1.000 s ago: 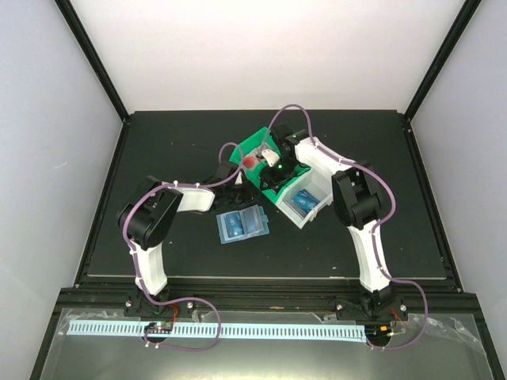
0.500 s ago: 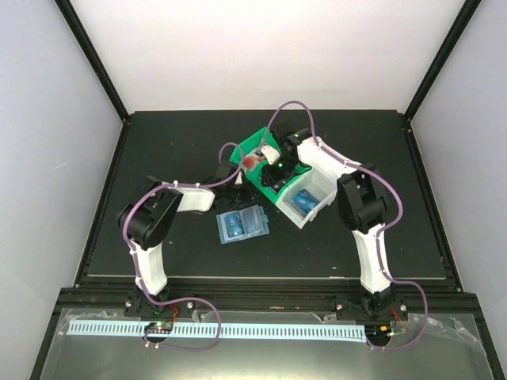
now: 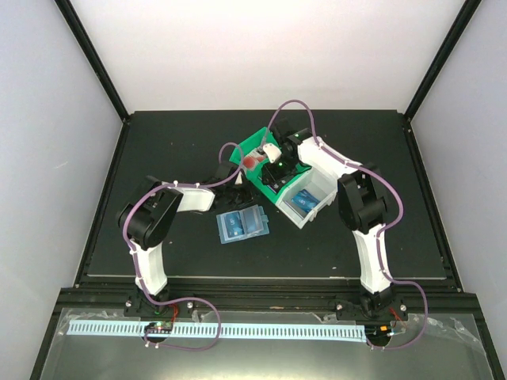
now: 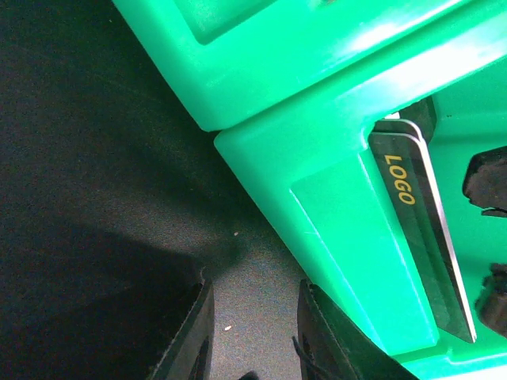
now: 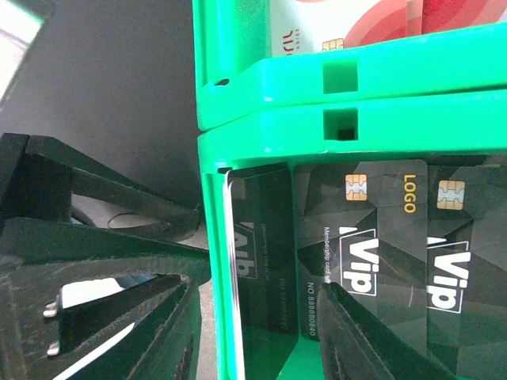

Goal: Put the credit cards into the card holder
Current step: Adjust the credit card in the storage box.

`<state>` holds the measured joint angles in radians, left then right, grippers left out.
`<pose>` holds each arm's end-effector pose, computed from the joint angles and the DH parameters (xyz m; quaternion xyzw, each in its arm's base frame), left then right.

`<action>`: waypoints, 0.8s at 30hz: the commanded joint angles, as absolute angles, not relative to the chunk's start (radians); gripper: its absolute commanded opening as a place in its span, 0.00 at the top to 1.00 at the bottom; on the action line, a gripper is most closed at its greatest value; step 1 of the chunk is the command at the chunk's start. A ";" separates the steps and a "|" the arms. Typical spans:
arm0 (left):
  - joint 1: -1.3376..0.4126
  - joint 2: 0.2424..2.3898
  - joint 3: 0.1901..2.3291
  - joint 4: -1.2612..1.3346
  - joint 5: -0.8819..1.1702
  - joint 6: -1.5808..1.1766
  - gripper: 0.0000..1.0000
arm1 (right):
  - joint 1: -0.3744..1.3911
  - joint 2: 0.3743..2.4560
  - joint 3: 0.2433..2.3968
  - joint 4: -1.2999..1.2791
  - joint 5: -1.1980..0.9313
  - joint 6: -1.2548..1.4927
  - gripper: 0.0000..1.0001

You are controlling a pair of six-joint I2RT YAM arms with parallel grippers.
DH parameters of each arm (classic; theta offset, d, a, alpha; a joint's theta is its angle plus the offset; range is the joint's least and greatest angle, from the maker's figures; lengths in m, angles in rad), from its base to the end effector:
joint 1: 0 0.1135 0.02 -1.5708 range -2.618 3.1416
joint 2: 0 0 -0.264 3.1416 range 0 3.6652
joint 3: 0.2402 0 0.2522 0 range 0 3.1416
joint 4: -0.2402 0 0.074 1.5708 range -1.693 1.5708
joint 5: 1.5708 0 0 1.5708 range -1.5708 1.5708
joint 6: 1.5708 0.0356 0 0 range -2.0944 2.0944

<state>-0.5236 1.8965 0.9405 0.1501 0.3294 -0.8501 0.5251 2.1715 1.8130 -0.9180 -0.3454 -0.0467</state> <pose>0.3141 -0.1946 0.1204 -0.0884 0.9130 -0.3511 0.1882 0.3841 0.2364 0.1986 -0.2990 0.9278 0.1994 0.1001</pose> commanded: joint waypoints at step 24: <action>-0.531 1.944 0.999 0.130 0.324 -0.852 0.69 | 0.551 2.157 1.789 -0.893 -0.359 -0.069 0.78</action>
